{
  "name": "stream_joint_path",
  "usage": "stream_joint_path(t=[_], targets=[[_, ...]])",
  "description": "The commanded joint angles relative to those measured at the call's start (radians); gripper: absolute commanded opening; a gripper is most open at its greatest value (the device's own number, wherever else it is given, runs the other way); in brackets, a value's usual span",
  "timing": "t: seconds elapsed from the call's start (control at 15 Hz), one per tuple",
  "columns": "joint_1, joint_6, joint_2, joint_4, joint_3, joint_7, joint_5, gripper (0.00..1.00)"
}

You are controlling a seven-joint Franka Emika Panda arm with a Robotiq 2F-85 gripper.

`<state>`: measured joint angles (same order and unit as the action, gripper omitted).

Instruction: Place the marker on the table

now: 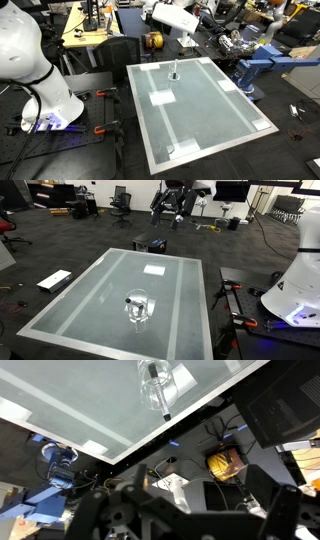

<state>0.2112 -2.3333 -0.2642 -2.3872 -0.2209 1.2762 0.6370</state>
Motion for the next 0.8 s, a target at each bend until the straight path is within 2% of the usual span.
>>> stream_joint_path(t=[0.0, 0.27, 0.67, 0.73], targets=[[-0.030, 0.065, 0.107, 0.074, 0.016, 0.172, 0.088, 1.00], [-0.073, 0.090, 0.215, 0.129, 0.065, 0.271, 0.094, 1.00], [-0.129, 0.087, 0.338, 0.204, 0.161, 0.307, 0.065, 1.00], [-0.137, 0.050, 0.297, 0.153, 0.171, 0.286, 0.070, 1.00]])
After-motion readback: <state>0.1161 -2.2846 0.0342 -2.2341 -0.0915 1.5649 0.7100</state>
